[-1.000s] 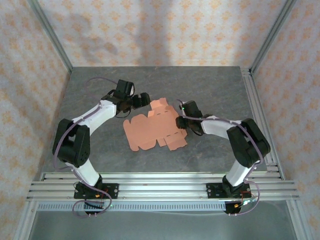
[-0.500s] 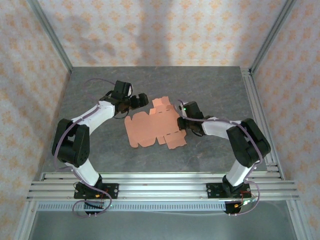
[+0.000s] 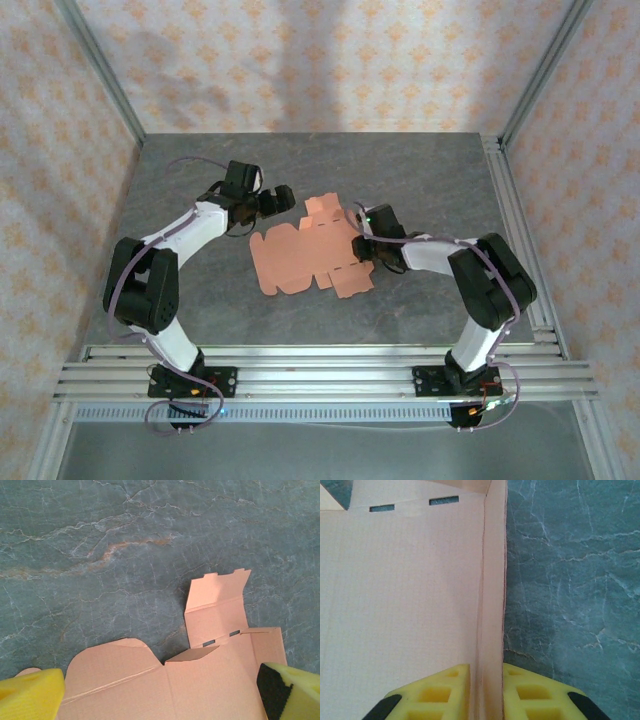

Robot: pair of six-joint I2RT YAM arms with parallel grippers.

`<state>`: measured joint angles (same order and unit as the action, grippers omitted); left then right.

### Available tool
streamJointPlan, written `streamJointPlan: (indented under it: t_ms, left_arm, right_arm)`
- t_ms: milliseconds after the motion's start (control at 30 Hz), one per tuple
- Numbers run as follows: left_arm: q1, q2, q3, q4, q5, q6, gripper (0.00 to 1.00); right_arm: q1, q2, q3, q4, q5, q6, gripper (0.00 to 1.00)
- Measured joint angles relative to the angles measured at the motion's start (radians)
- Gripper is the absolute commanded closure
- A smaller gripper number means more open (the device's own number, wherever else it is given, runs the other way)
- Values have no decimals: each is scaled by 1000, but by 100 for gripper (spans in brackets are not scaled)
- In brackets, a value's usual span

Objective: Fold the paper box

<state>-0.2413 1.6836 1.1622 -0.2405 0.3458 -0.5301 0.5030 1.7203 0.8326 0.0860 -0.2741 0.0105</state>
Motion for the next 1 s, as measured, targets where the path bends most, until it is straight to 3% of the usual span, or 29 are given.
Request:
streamJointPlan:
  t_ms: [267, 367, 467, 767, 1000]
  left_arm:
    - [0, 0, 0, 4, 14, 0, 0]
    - [0, 1, 0, 4, 17, 0, 0]
    - [0, 2, 0, 4, 18, 0, 0]
    - [0, 8, 0, 7, 21, 0, 0]
    - [45, 8, -3, 38, 32, -27, 0]
  right_arm:
    - [0, -14, -47, 86, -4, 0, 82]
    - [0, -14, -61, 110, -7, 0, 87]
    - [0, -14, -66, 120, -12, -2, 100]
    - [0, -23, -66, 108, -6, -19, 100]
    - [55, -34, 29, -20, 128, -121, 100]
